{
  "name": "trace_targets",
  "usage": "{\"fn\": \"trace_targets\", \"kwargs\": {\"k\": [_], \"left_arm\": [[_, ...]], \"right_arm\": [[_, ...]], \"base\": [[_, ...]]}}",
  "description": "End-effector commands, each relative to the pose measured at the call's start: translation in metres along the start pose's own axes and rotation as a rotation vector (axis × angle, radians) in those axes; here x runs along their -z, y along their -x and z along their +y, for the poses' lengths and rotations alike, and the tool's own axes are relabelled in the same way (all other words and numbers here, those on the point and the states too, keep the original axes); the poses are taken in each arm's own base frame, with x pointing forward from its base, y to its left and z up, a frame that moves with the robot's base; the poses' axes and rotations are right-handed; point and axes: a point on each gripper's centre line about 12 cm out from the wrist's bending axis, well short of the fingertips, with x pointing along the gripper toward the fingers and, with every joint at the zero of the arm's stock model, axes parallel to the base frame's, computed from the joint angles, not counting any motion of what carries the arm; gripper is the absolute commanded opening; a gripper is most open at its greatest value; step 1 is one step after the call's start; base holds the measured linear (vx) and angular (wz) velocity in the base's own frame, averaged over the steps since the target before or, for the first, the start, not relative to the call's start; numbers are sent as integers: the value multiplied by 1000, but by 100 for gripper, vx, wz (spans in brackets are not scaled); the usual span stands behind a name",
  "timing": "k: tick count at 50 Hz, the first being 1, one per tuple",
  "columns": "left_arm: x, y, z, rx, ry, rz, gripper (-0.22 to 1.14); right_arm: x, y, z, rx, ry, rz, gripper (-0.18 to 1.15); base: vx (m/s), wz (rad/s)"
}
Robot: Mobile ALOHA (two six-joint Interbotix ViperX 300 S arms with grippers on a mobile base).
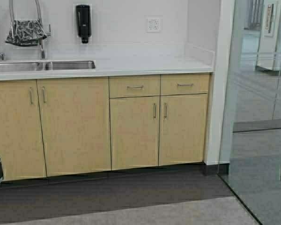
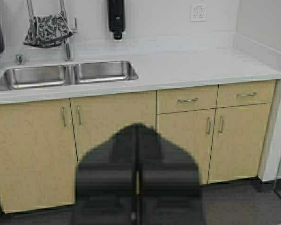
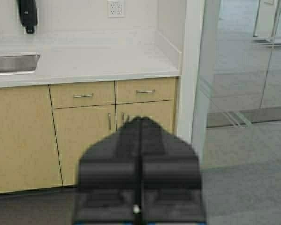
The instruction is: Get the cloth and wipe up the spill under the wine glass
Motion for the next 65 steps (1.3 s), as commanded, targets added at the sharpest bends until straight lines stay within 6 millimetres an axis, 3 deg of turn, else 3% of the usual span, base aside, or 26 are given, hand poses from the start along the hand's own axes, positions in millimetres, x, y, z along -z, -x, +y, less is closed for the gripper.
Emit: {"fn": "trace_targets", "kwargs": {"k": [1,8,33,65], "left_arm": [[5,7,0,0,29,-2,-3],[-2,9,0,0,34,-28,3],[7,-4,-1,7,13,26,3],[8,-2,-1,13,24,10,3]], "right_arm": [[5,0,2,-10,-1,12,2],[4,2,2,-11,5,6,6],[-1,1,-4,19,21,-6,6],[-14,8,-5,24,-6,-64,6]], "base": [[0,0],[0,0],[5,0],[22,8]]}}
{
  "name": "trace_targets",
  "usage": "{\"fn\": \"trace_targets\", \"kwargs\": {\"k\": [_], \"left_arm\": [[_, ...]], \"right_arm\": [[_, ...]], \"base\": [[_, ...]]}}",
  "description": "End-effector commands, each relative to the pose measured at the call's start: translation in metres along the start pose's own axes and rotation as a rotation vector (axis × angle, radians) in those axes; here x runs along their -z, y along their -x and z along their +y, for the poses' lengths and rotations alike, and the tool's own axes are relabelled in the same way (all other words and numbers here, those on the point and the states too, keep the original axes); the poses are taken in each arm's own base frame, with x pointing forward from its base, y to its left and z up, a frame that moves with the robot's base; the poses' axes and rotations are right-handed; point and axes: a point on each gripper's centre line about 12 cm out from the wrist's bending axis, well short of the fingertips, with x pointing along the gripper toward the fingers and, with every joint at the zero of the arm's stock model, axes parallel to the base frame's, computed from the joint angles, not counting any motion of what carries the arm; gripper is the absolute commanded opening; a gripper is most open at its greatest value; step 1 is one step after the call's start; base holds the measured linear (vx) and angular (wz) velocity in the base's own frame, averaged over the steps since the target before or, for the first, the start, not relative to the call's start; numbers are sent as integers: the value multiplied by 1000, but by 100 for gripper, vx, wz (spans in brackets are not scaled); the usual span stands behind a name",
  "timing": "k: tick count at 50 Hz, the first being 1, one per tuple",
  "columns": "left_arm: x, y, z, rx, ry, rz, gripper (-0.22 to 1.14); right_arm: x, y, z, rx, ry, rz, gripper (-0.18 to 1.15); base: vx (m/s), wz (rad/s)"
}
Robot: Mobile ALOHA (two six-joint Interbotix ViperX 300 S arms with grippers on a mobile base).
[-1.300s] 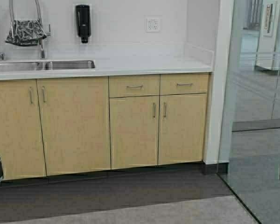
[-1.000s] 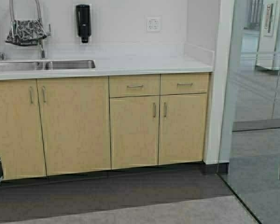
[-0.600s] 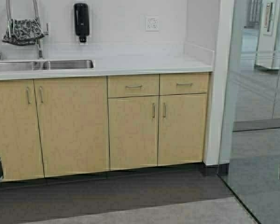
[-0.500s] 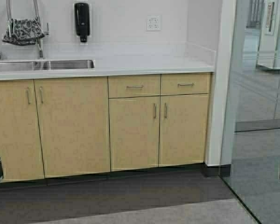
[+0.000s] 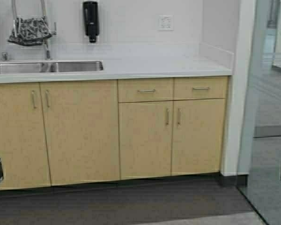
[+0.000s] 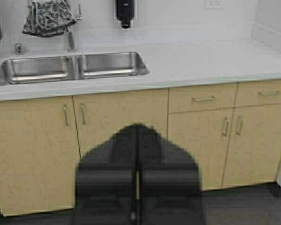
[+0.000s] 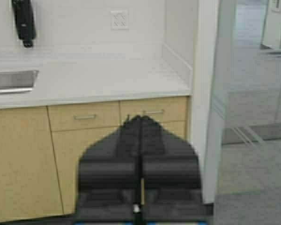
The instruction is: Get the cloth and wipe up the spill under the wine glass
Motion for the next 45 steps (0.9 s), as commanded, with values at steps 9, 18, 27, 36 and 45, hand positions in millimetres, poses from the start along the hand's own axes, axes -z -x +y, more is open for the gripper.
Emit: {"fn": "trace_targets", "kwargs": {"k": [9,18,27,36,45], "left_arm": [[-2,-2,0,2,5,-20,3],[5,-4,0,2,5,-1,3],[5,-5,0,2,6,2,3],[6,-5,0,3,9,-1,3],[11,-12,0,3,26,13,3]], "right_arm": [[-9,-2,0,-2,-2,-29,6],[-7,-2,0,-2,-2,-23,6],[-8,-2,0,-2,-5,-26,6],[-5,-1,0,-2,-16,-20,6],[-2,-1,0,-2,-12,-11,6]], "base": [[31,30],[35,37],[37,36],[38,33],[37,23]]}}
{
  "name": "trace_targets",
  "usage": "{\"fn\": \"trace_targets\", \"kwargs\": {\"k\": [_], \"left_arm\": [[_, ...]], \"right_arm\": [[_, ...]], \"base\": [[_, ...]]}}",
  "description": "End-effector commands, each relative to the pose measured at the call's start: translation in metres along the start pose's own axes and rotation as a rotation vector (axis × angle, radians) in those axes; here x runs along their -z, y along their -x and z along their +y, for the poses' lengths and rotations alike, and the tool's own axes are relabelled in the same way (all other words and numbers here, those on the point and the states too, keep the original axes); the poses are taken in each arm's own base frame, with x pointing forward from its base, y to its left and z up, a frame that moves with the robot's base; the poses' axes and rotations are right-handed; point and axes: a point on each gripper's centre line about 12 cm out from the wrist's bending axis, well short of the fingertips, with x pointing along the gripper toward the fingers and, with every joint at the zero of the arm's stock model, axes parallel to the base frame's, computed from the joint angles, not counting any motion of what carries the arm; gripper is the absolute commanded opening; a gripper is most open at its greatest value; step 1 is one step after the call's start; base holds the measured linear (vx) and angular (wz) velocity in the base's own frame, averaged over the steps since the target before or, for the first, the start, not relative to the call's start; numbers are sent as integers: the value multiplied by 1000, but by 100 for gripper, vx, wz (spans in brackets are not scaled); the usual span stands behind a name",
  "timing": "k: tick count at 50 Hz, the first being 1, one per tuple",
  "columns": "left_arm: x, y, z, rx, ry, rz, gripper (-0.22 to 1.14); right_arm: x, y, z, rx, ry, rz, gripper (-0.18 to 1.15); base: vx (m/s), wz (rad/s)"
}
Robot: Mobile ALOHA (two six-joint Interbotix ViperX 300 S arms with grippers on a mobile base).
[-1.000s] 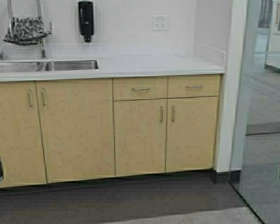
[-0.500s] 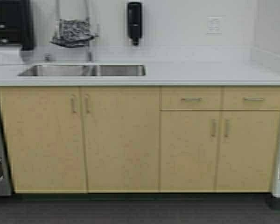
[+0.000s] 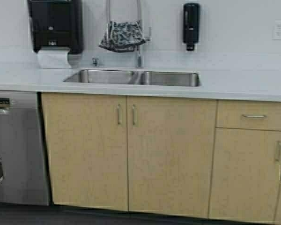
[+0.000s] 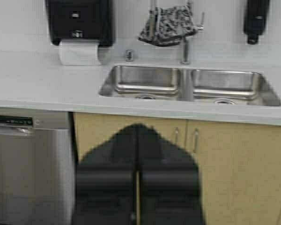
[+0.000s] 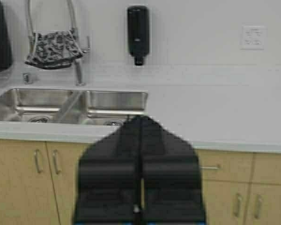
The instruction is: Get the cloth and wipe up the spill under the wine glass
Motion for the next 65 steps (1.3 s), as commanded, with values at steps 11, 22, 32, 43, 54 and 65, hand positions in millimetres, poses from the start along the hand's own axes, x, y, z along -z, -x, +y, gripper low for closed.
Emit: {"fn": "trace_targets", "kwargs": {"k": [11,22,32,43,54,65], "left_arm": [[-4,-4,-2,19,6,-17,3],[-8,-3,-3,23,8,-38,3],[-15,4,-3,29,38,-89,3],[-14,9,-4,30,37,-98,3],[-9,8,-3,28,40,-78,3],[-3,10,-3,27,51,-65,3]], "right_arm": [[-6,0,0,0,0,-25,6],[-1,0,0,0,-6,-11,6],[-8,0,0,-3,-55,-37,6],[-12,0,1,-4,-72,-46,6],[-26,-5,14,-73,-57,-43,6],[-48,-23,46,-220,-39,-14,6]], "base": [[38,14],[42,10],[42,8],[39,11],[40,13],[38,6]]}}
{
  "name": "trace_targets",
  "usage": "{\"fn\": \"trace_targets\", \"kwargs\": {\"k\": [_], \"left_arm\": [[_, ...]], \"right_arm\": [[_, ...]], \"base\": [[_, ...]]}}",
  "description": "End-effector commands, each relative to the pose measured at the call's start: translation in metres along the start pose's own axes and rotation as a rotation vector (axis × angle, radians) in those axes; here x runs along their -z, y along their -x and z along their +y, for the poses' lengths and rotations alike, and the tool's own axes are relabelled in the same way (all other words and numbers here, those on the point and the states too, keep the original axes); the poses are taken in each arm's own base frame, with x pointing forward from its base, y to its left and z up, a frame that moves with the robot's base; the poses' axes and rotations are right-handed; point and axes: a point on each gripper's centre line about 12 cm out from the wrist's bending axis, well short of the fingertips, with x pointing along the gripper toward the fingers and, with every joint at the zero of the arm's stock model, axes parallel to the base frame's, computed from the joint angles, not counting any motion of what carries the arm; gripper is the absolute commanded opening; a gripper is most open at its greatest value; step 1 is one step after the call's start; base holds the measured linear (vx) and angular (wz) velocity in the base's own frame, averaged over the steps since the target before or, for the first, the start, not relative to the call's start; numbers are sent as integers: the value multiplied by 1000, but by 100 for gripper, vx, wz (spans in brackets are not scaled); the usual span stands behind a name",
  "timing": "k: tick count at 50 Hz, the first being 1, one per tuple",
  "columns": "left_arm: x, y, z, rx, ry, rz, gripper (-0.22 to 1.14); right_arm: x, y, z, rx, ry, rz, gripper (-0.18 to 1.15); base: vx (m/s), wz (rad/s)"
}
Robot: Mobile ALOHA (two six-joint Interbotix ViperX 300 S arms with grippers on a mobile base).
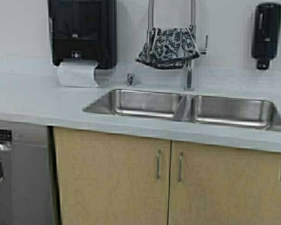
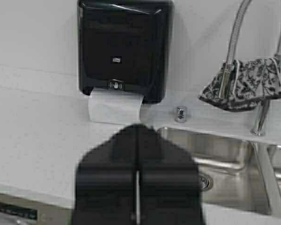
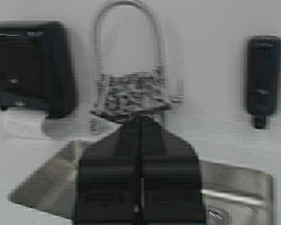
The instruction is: Get the cloth and wipe up the spill under the wine glass
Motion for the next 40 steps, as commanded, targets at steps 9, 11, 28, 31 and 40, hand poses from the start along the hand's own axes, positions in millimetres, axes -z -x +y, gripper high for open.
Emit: {"fn": "trace_targets", "kwargs": {"k": [9,11,28,31,40], "left_arm": [[2,0,0,-1,5,4,3],[2,0,0,-1,8,4,3],[-6,5,0,0,6,-29,3],[-7,10,-1,1,5,-35,3],[-6,23,0,-6,7,-30,3]], "right_arm": [[-18,-49,32,-131,3,53,6],[-17,-55,37,-145,2,64,6],[19,-109,67,-217,18,214,6],[32,-114,67,-216,21,252,7],[72,-124,74,-231,28,343,7]], "base": [[34,0],[31,3],[31,3],[29,0],[29,-1]]}}
